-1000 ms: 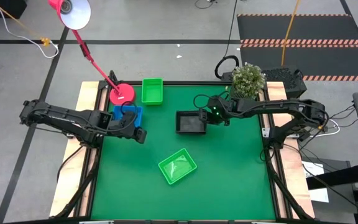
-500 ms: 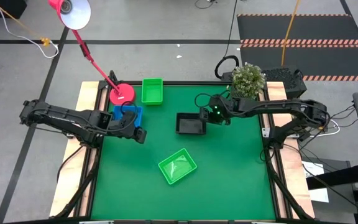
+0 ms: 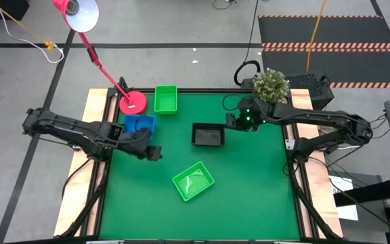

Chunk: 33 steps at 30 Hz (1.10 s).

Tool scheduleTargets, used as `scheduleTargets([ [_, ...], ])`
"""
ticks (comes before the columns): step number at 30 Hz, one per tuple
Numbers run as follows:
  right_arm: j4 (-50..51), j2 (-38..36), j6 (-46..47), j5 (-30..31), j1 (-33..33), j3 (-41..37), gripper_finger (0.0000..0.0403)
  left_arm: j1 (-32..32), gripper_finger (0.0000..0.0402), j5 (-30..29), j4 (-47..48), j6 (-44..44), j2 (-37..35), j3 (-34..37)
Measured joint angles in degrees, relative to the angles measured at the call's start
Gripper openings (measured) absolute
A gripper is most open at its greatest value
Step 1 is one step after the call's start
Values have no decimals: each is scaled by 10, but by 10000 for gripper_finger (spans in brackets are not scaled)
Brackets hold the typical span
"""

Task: Stack baskets by color
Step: Stack the bottom green bin on the top stacked green bins

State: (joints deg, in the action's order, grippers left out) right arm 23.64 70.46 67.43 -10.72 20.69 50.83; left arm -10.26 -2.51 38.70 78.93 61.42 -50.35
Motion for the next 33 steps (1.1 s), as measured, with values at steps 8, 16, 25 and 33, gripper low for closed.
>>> scheduleTargets([
  [8, 63, -42, -105, -46, 19, 0, 226, -89, 133, -33, -96, 256, 80, 0],
  [16, 187, -98, -180, -104, 25, 0, 226, -179, 133, -52, -182, 454, 231, -34],
  [25, 233, -144, -260, -103, 25, 0, 226, -208, 133, -79, -98, 538, 357, -156],
  [33, 234, -171, -293, -106, 25, 0, 226, -192, 133, -81, -82, 538, 399, -182],
])
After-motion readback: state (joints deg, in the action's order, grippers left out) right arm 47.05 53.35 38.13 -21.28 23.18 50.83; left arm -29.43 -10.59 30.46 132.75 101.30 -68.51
